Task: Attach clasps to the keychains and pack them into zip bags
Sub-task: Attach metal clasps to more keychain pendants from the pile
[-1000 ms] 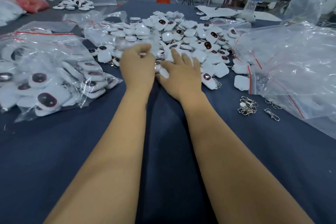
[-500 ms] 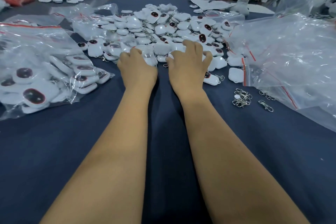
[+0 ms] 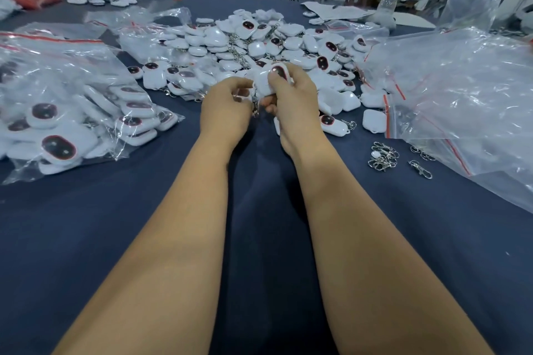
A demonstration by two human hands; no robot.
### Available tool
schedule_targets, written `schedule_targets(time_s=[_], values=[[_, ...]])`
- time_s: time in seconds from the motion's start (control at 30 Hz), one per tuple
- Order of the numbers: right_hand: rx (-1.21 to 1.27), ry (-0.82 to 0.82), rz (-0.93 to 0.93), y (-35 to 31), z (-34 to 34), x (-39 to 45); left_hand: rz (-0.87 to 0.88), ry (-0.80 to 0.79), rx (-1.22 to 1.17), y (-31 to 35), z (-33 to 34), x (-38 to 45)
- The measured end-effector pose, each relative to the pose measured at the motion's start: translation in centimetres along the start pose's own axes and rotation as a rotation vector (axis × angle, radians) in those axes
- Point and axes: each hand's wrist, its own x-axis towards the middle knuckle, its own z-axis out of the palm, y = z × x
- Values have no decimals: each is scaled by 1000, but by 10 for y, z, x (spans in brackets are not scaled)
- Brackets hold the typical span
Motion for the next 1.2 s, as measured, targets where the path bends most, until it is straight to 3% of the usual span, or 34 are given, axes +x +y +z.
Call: schedule_targets(time_s=[0.17,0.3,0.47,0.6,0.67,0.83,1.2], values=[[-463,155,-258,5,-5,-5,-16,8,-13,-3,1,3],[-416,169,-376,3,7,-12,-16,-23,-45,-6,2,4],[-139,6,-96,12,22,-16,-51,6,-186,-7,-1,5],[-122,-9,40,13,11,-6,-101,134,-244,-7,-1,4],[-113,13,45,12,2,0,-92,181,-212,-6,-2,4],[-41,-31,63,10,-3,-1,-108,64,-302,5,1,-1],[-96,-103,-16,11,-3,-2,-164,18,-376,6,1,-1]])
